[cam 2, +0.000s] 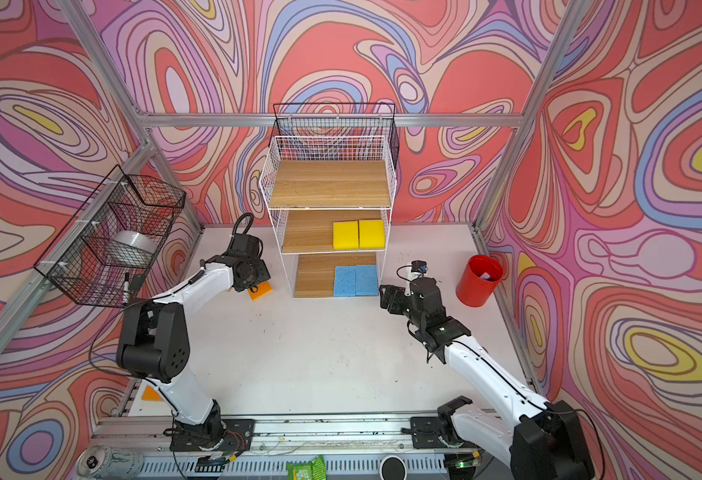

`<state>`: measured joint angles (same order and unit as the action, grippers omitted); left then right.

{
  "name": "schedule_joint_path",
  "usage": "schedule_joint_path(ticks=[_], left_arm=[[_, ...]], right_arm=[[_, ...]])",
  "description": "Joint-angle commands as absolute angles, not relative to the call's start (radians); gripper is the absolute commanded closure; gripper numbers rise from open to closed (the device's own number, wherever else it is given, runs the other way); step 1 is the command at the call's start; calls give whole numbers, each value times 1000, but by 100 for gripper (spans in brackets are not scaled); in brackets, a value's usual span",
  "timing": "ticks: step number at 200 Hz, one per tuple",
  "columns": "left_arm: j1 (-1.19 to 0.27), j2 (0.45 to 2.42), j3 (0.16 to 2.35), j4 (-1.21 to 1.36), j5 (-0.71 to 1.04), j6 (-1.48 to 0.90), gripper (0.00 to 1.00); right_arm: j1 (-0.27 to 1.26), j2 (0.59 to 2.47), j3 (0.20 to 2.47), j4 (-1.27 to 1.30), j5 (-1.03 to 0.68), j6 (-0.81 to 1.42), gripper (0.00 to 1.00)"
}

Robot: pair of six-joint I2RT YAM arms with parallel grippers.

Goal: Place and organize the cleaning sponges onto the shelf
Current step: 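Lift the orange sponge with the left gripper and carry it toward the shelf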

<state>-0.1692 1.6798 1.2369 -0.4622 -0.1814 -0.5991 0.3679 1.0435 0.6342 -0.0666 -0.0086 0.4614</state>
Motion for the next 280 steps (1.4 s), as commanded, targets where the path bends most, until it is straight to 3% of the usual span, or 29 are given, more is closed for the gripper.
schedule_joint_path(ticks=[1, 79, 129, 185, 280], left_arm=[[-164, 1569, 1207, -521, -202, -564, 34], [-166, 1148, 1123, -649, -116, -519, 38], [-243, 1012, 1214, -757, -95, -502, 40], [-402, 1044, 1493, -869, -178, -454, 43], [-659, 1332, 2015, -970, -320, -325, 44]], right_arm=[[365, 1015, 613, -63, -41, 461, 13], [367, 910, 538, -26, -144, 515, 13], [366, 851, 535, -31, -176, 519, 13], [366, 825, 529, -52, -170, 539, 12], [367, 832, 563, -86, -156, 519, 12]])
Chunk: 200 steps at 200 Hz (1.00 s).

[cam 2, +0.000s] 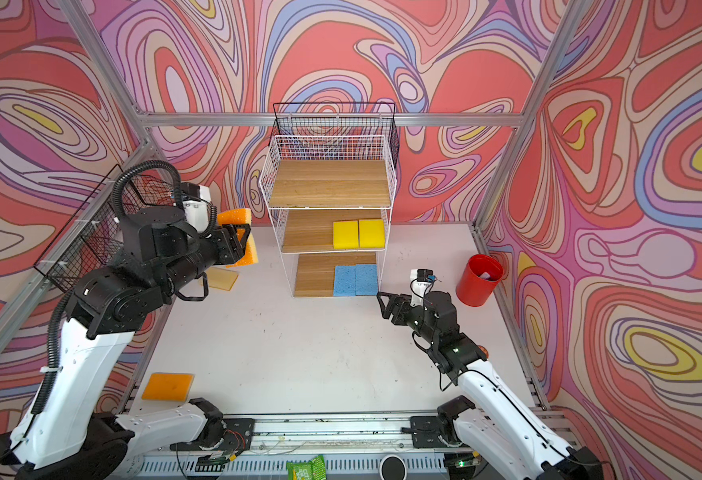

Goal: Place and organize the cleaning sponges onto the shelf
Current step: 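Lift the orange sponge with the left gripper and carry it toward the shelf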

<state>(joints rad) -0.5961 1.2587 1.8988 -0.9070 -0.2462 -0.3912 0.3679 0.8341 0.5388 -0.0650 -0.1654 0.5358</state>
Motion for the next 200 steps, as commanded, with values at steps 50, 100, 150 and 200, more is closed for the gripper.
schedule_joint_path(ticks=[50, 100, 150, 200], left_arm=[[-748, 1531, 2291, -992, -345, -269, 45], [-765, 1649, 2401, -901, -307, -235, 45], [-767, 1715, 2383, -698, -297, -154, 44], [-766, 1838, 2445, -581, -317, -85, 42]], right_arm=[[365, 828, 556, -89, -151, 522, 12], [366, 825, 563, -109, -142, 509, 12], [366, 834, 560, -109, -141, 500, 12], [366, 868, 545, -95, -153, 496, 12]])
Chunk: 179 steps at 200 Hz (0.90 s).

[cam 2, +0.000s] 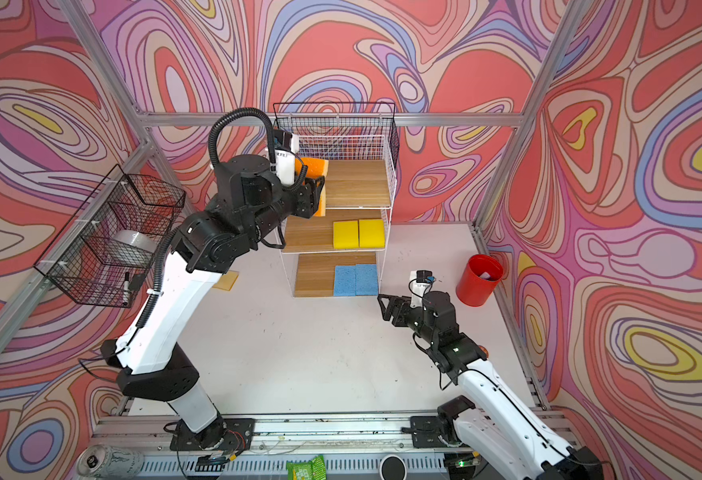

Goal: Place and organize the cleaning sponges onto the shelf
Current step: 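Lift the orange sponge with the left gripper and carry it toward the shelf, then lower the orange sponge onto the top shelf and open the left gripper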

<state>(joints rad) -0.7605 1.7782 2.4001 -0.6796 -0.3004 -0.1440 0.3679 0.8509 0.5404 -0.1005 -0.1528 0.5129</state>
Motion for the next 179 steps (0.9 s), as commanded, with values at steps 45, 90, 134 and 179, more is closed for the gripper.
schedule_joint_path(ticks=[45, 90, 134, 179], left_arm=[[-749, 1971, 2585, -546, -318, -82, 41], [-698, 2016, 2588, -520, -253, -152, 42], [-673, 2039, 2588, -527, -225, -193, 41], [-660, 2059, 2588, -543, -203, -210, 37]], right_arm=[[367, 898, 546, -89, -159, 486, 12], [367, 911, 539, -86, -160, 483, 12], [366, 948, 538, -61, -169, 482, 12], [366, 975, 535, -35, -176, 488, 12]])
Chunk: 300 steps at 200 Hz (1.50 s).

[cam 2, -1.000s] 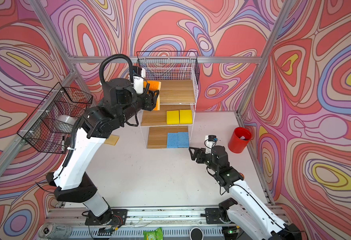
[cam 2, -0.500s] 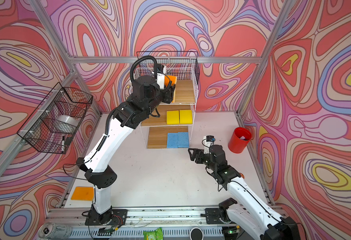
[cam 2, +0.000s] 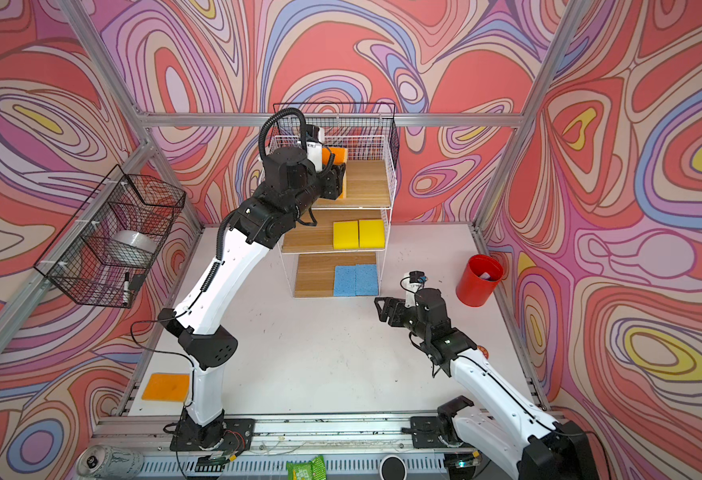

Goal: Place and organize the cleaning sponges onto the shelf
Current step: 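Lower the orange sponge onto the top shelf and open the left gripper, then withdraw the left gripper while the right gripper reaches toward the top shelf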

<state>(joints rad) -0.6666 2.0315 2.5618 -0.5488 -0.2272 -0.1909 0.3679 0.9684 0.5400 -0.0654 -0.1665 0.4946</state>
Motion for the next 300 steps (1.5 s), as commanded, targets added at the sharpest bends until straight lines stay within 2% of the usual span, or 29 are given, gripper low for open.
schedule_joint_path(ticks=[1, 25, 56, 107, 166, 196, 228, 265, 300], left_arm=[[-660, 2060, 2588, -543, -204, -210, 36], [-657, 2070, 2588, -543, -209, -210, 32], [-652, 2079, 2588, -546, -216, -222, 17], [-652, 2072, 2587, -539, -212, -219, 0], [-652, 2024, 2573, -543, -181, -230, 0], [-655, 1947, 2496, -529, -151, -232, 0], [-658, 1799, 2284, -483, -135, -242, 0], [-658, 1567, 1978, -438, -128, -265, 0], [-658, 1379, 1774, -483, -103, -317, 3]], right_arm=[[366, 975, 535, -35, -176, 488, 12], [367, 977, 533, -35, -175, 488, 12], [366, 976, 531, -36, -173, 486, 12], [366, 973, 538, -49, -172, 481, 12], [367, 944, 557, -81, -173, 479, 11], [383, 883, 575, -139, -164, 437, 8], [431, 805, 635, -271, -93, 416, 9], [511, 784, 747, -391, -30, 410, 24], [608, 822, 873, -452, 62, 393, 27]])
